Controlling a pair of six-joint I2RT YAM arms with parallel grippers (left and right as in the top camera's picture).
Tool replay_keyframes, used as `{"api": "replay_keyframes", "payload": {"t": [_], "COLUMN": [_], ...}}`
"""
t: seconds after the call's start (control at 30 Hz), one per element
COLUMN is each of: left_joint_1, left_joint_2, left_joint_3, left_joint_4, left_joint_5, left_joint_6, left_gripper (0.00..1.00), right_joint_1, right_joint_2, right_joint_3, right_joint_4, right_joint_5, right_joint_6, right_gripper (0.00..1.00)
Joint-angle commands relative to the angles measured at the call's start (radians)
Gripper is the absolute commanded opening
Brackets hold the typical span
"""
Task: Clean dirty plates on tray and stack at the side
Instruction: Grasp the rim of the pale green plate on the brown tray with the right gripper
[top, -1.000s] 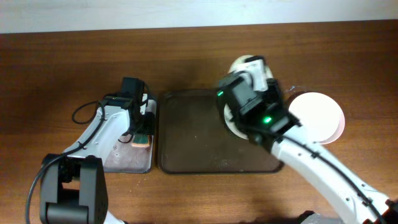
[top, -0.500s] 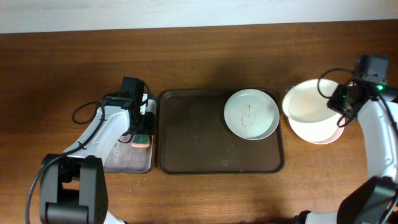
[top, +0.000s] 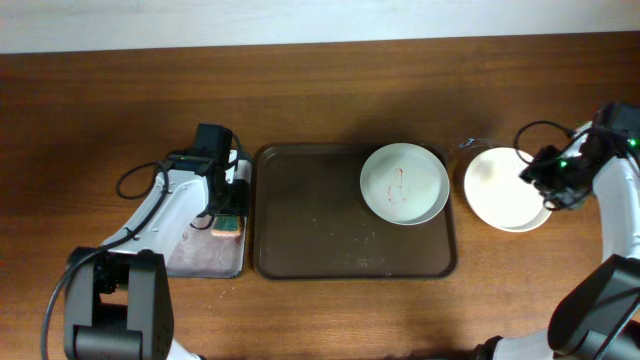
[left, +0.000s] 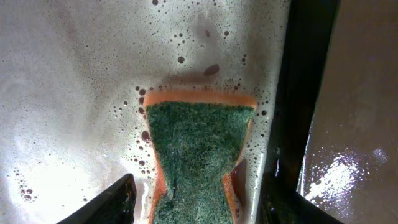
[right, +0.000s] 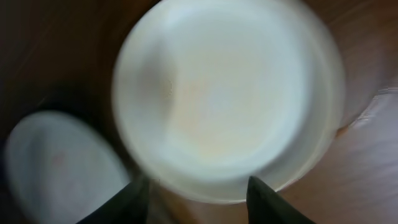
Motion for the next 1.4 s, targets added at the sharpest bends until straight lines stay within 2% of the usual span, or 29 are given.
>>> {"api": "replay_keyframes", "payload": {"t": [0.0,0.2,0.3,0.4,0.5,0.6,0.67,0.7,0.8,0.93,1.07,1.1,1.17,1.37], "left_joint_1": [0.005,0.005,0.005,0.005,0.005,0.005,0.005,0.005,0.005,0.005,0.005,0.005,0.005,0.005], "left_joint_2": [0.007,0.007,0.007,0.007,0.007,0.007,0.007,0.007,0.007,0.007,0.007,0.007,0.007,0.007], "left_joint_3": [0.013,0.013,0.013,0.013,0.013,0.013,0.013,0.013,0.013,0.013,0.013,0.013,0.013,0.013], "left_joint_4": [0.002,0.002,0.002,0.002,0.002,0.002,0.002,0.002,0.002,0.002,0.002,0.002,0.002,0.002], "left_joint_5": [0.011,0.011,0.011,0.011,0.011,0.011,0.011,0.011,0.011,0.011,0.011,0.011,0.011,0.011], "left_joint_6": [-0.002,-0.002,-0.002,-0.002,-0.002,-0.002,-0.002,-0.002,-0.002,-0.002,-0.002,-0.002,-0.002,-0.002], "left_gripper": [0.62,0.63,0.62,0.63,0.63,0.63,0.62,0.63,0.62,0.63,0.62,0.63,0.62,0.63], "right_joint_1": [0.1,0.274,0.329,0.373,0.415,0.444,0.463,0.482,0.534,0.628,0.709,0.71,0.706,0.683], "right_joint_2": [0.011,0.011,0.011,0.011,0.011,0.014,0.019,0.024,0.026,0.026,0.026,0.026,0.026,0.026], "right_joint_3": [-0.005,-0.119,-0.205,-0.303,-0.364,-0.382,-0.387,-0.388,-0.388,-0.388,-0.387,-0.385,-0.37,-0.291], "right_joint_4": [-0.068,-0.038,0.058,0.213,0.335,0.356,0.365,0.369,0.371,0.371,0.376,0.38,0.402,0.517], "right_joint_5": [-0.102,-0.101,-0.089,-0.053,-0.04,0.023,0.034,0.034,0.031,0.022,0.021,0.021,0.023,0.03], "right_joint_6": [-0.029,-0.014,0.063,0.137,0.142,0.195,0.201,0.204,0.212,0.275,0.275,0.275,0.254,0.021], "right_gripper": [0.62,0.6,0.47,0.42,0.32,0.28,0.21,0.13,0.04,0.04,0.04,0.1,0.38,0.4]}}
